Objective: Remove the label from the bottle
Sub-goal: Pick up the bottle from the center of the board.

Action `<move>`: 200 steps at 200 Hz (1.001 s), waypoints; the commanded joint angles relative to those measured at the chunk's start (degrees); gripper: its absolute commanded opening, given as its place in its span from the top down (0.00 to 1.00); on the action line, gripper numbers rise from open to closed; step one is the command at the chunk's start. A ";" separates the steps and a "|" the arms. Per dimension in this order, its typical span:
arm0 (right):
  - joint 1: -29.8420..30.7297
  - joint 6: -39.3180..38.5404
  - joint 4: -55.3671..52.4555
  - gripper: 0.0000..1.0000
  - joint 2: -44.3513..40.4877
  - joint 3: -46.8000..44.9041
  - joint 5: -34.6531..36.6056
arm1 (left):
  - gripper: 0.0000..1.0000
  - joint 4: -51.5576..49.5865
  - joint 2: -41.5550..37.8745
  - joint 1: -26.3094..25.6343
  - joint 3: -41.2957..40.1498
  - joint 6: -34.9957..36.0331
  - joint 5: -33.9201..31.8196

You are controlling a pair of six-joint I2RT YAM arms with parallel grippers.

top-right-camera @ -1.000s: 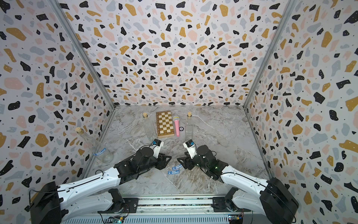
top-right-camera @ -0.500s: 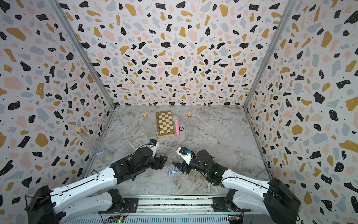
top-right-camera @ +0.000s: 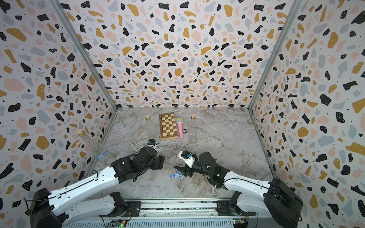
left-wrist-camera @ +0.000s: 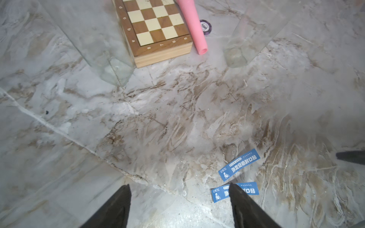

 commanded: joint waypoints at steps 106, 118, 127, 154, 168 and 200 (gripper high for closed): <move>-1.14 -3.50 8.01 0.32 15.98 17.63 -17.65 | 0.24 -33.98 -5.40 1.24 16.78 -15.02 -22.65; -0.80 -3.89 6.90 0.32 17.27 19.87 -18.94 | 0.24 -36.72 -5.73 2.93 18.62 -15.20 -24.42; -0.41 -4.53 5.83 0.32 18.25 21.57 -19.45 | 0.23 -38.04 -6.03 4.62 19.93 -14.27 -24.99; 1.05 -5.58 2.50 0.32 19.97 25.38 -19.45 | 0.23 -41.34 -5.85 9.43 26.37 -7.53 -26.66; 1.94 -5.38 2.70 0.32 20.11 25.56 -19.31 | 0.19 -42.77 -5.31 11.91 30.22 -3.96 -27.90; 4.24 -5.19 3.02 0.31 20.70 25.96 -17.41 | 0.08 -42.54 -5.13 16.65 33.81 1.13 -29.54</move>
